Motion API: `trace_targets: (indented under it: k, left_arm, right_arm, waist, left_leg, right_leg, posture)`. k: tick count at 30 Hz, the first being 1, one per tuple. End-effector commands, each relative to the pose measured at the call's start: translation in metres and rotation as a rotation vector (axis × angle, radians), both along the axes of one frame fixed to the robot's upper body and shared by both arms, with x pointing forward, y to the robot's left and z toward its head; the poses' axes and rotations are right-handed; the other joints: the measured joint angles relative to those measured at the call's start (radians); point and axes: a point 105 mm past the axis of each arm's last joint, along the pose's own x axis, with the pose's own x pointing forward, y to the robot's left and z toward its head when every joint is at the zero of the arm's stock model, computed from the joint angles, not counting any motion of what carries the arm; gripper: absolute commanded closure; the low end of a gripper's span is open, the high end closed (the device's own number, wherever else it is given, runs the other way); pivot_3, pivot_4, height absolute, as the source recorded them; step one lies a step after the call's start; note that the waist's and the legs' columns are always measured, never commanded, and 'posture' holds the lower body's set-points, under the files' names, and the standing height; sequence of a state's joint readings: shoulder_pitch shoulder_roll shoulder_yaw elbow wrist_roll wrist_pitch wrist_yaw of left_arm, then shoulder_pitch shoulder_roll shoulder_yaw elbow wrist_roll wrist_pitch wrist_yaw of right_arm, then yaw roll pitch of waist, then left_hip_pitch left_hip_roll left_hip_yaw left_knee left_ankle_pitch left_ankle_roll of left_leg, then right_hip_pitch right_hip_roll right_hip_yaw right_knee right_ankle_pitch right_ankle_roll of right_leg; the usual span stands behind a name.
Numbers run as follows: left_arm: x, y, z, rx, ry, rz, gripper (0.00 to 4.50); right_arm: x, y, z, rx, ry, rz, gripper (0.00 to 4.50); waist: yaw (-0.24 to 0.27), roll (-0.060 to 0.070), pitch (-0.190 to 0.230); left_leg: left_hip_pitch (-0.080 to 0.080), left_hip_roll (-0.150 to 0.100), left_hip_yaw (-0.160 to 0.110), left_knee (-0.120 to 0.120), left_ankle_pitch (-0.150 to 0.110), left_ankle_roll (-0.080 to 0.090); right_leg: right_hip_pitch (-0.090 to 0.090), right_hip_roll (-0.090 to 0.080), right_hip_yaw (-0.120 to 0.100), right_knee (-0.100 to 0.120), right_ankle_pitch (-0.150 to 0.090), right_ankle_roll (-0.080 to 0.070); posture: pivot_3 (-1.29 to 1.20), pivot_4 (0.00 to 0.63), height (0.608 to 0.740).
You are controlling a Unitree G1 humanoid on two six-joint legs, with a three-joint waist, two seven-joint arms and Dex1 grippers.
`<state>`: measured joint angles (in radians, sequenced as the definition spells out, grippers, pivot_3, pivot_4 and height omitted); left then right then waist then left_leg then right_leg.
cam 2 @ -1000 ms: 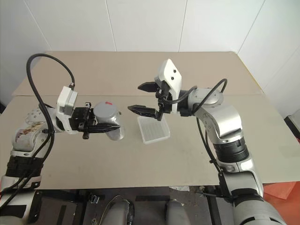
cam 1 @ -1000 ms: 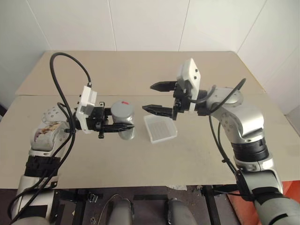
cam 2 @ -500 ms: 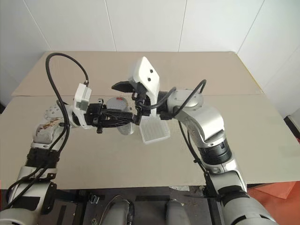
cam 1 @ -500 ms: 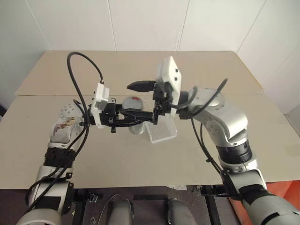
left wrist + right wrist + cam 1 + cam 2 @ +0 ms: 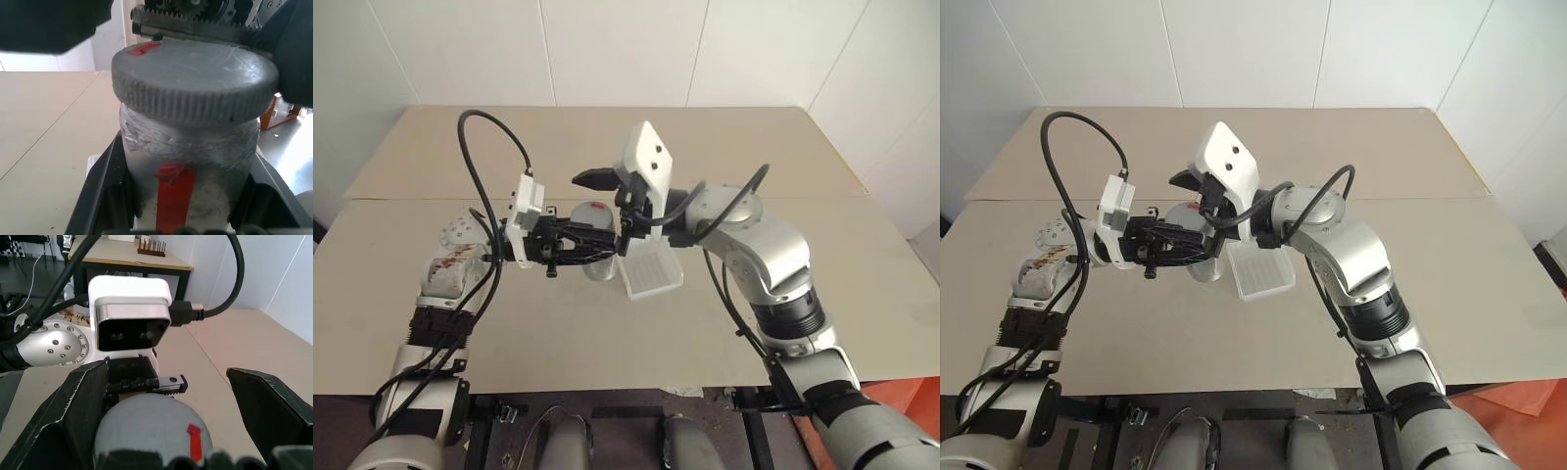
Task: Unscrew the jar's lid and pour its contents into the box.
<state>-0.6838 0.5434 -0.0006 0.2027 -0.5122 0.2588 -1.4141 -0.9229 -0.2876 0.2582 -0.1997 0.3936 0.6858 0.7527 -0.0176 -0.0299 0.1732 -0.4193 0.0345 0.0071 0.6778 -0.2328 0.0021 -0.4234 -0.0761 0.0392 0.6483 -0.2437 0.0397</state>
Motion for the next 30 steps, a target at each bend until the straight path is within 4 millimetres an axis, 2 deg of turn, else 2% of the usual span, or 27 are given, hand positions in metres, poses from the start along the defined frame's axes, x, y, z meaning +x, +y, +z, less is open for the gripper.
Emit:
trace_targets:
  k: [1,15,22,30]
  left_arm:
    - [-0.005,0.002,0.012,-0.007,-0.057,-0.011,2.57]
    - [-0.008,0.013,0.015,0.005,-0.066,0.012,2.57]
    - [-0.011,0.017,0.016,0.011,-0.069,0.014,2.57]
    - [-0.011,0.017,0.016,0.01,-0.071,0.012,2.57]
  right_arm:
    - [-0.001,-0.006,0.008,0.025,-0.034,-0.026,0.03]
    - [0.011,-0.035,0.007,0.01,-0.027,-0.109,0.03]
    - [0.009,-0.049,0.004,0.001,-0.031,-0.125,0.03]
    - [0.002,-0.056,0.001,0.001,-0.031,-0.119,0.03]
  waist:
    - [0.0,0.0,0.0]
    - [0.0,0.0,0.0]
    - [0.001,0.0,0.0]
    - [0.002,0.0,0.0]
  left_leg:
    - [0.0,0.0,0.0,0.0,0.0,0.0]
    - [0.0,0.0,0.0,0.0,0.0,0.0]
    - [0.0,0.0,0.0,0.0,0.0,0.0]
    - [0.0,0.0,0.0,0.0,0.0,0.0]
  right_leg:
    - [0.0,0.0,0.0,0.0,0.0,0.0]
    - [0.0,0.0,0.0,0.0,0.0,0.0]
    - [0.0,0.0,0.0,0.0,0.0,0.0]
    - [0.0,0.0,0.0,0.0,0.0,0.0]
  posture:
    - [0.0,0.15,0.74]
    - [0.0,0.15,0.74]
    - [0.0,0.15,0.74]
    - [0.0,0.15,0.74]
